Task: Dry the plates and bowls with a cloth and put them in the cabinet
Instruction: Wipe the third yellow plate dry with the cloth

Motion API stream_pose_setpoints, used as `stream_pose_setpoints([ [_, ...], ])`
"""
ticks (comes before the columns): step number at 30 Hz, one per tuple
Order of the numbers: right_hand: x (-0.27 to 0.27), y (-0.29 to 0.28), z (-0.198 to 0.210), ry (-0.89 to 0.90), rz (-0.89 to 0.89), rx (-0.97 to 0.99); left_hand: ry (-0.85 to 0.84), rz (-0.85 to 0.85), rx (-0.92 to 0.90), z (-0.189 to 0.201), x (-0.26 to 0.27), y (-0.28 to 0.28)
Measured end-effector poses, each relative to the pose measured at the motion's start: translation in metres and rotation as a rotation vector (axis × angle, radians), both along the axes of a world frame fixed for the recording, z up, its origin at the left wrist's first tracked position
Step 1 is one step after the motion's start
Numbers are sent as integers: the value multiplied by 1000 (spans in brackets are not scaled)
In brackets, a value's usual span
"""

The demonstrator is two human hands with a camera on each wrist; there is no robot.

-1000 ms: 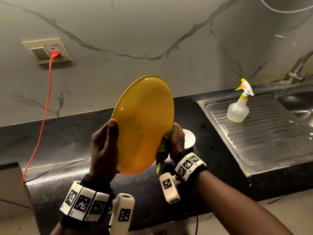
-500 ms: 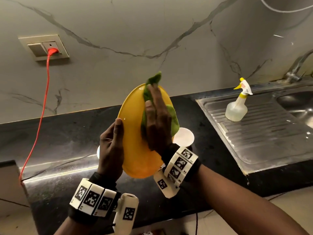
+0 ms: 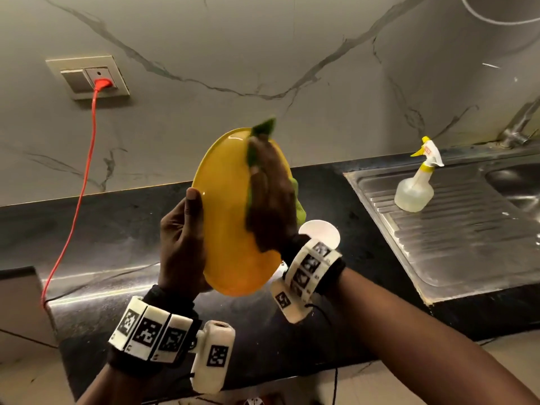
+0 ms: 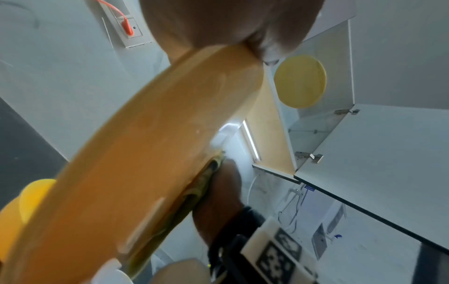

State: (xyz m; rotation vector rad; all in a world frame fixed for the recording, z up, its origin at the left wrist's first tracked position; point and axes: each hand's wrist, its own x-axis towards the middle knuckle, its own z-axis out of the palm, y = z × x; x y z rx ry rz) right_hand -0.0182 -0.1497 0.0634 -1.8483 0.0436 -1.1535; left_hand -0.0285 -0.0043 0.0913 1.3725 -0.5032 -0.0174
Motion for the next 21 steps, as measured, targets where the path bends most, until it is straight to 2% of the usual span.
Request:
stream_pose_setpoints([
  [3, 2, -27, -6, 270, -84, 300, -77, 25, -8, 4, -8, -2],
  [5, -3, -33, -21, 398, -74, 399, -125, 43, -42, 7, -14, -8],
  [7, -8, -23, -38, 446, -57, 449, -140, 78, -66, 10, -17, -15],
  [11, -19, 3, -50, 449, -32, 554, -171, 125, -88, 18, -15, -24],
  [13, -26, 14, -48, 420, 16, 615, -130, 130, -99, 16, -11, -23],
  [15, -32, 25, -48, 379, 116, 698, -17, 77, -70, 14, -17, -27],
  [16, -34, 29, -47, 367, 158, 740, -12, 67, -40, 12, -19, -29],
  [19, -33, 29, -40, 336, 229, 883, 57, 13, -158, 15, -23, -34],
  [21, -31, 22, -35, 293, 239, 954, 27, -48, -201, 16, -22, -35],
])
